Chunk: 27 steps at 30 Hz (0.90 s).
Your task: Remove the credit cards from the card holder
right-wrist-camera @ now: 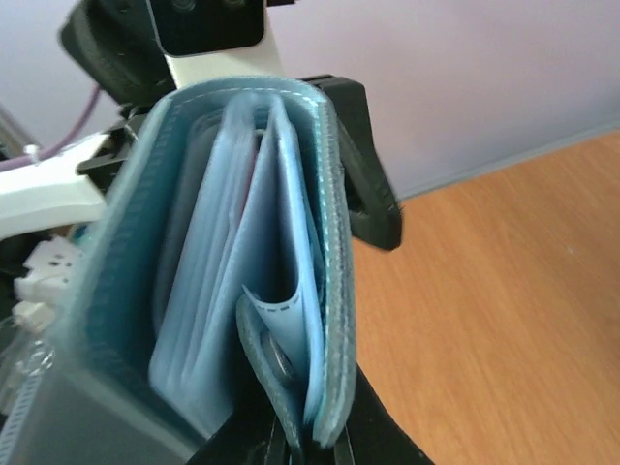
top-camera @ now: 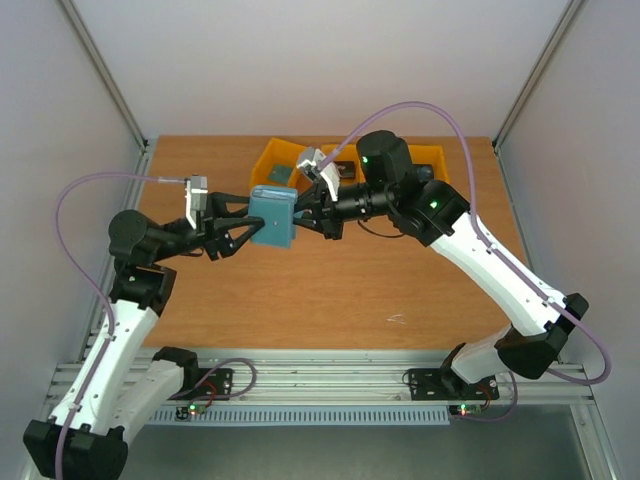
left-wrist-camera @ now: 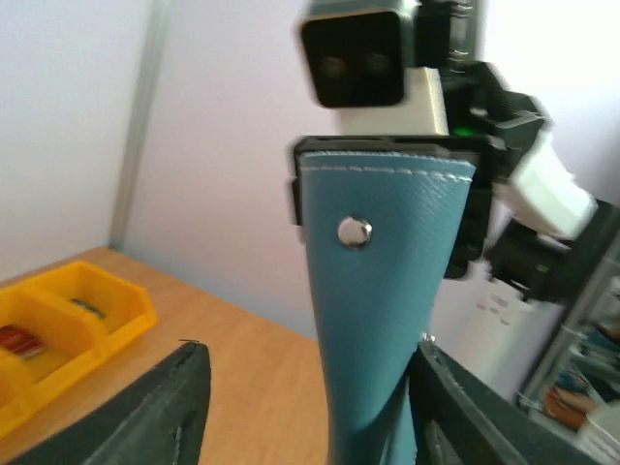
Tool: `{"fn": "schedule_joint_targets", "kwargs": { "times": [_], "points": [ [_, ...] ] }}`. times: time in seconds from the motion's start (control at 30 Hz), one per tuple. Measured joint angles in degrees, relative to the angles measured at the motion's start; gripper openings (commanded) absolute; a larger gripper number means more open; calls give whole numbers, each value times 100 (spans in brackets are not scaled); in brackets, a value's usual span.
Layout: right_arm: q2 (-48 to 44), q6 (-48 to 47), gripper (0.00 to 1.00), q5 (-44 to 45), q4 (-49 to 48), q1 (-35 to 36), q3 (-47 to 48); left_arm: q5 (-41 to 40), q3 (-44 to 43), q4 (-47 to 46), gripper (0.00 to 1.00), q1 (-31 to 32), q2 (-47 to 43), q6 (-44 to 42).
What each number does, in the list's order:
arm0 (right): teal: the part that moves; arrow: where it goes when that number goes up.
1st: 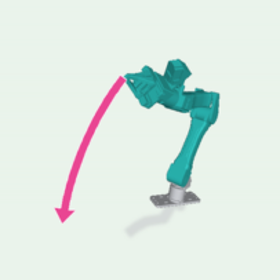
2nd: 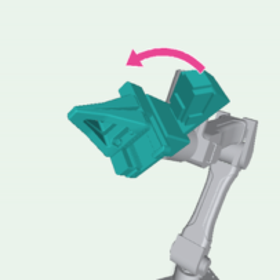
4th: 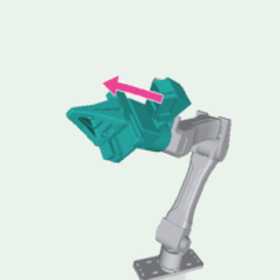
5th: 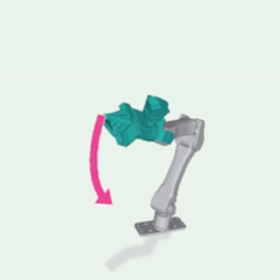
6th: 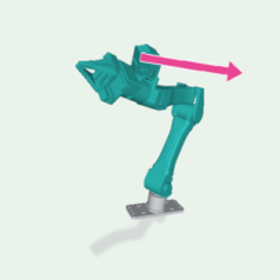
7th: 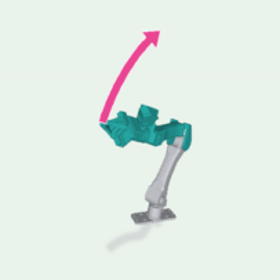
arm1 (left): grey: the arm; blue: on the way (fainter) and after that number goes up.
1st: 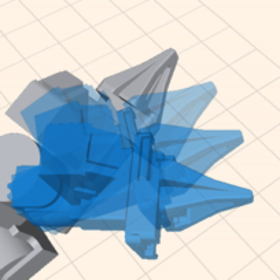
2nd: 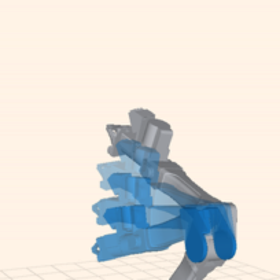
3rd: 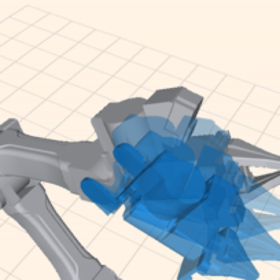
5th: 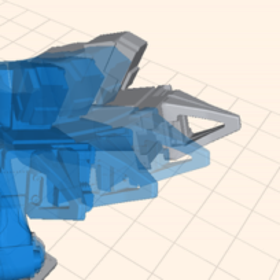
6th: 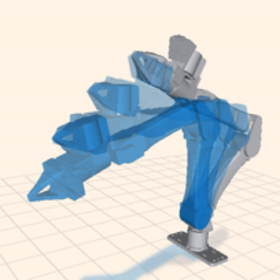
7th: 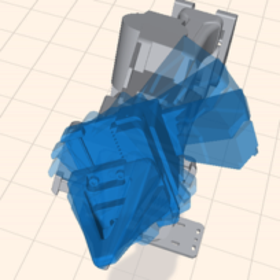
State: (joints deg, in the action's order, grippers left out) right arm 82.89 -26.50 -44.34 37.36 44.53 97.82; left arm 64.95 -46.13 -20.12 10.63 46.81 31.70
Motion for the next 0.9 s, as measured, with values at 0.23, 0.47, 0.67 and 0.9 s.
{"fn": "schedule_joint_targets", "kwargs": {
  "times": [0.23, 0.47, 0.67, 0.9],
  "points": [
    [232, 651, 1, 2135, 726, 83, 361, -1119, 269, 490, 90, -15, 7, -531],
    [1657, 1504, 1, 5674, 2798, 269, 2006, -1447, 490, 625, 84, -15, 0, -671],
    [2184, 1615, 1, 6212, 3440, 791, 2273, -1749, 632, 887, 86, -4, 0, -807],
    [2138, 1683, 1, 5521, 3195, 942, 2280, -2376, 695, 1587, 91, 37, -17, -1237]
  ]
}}
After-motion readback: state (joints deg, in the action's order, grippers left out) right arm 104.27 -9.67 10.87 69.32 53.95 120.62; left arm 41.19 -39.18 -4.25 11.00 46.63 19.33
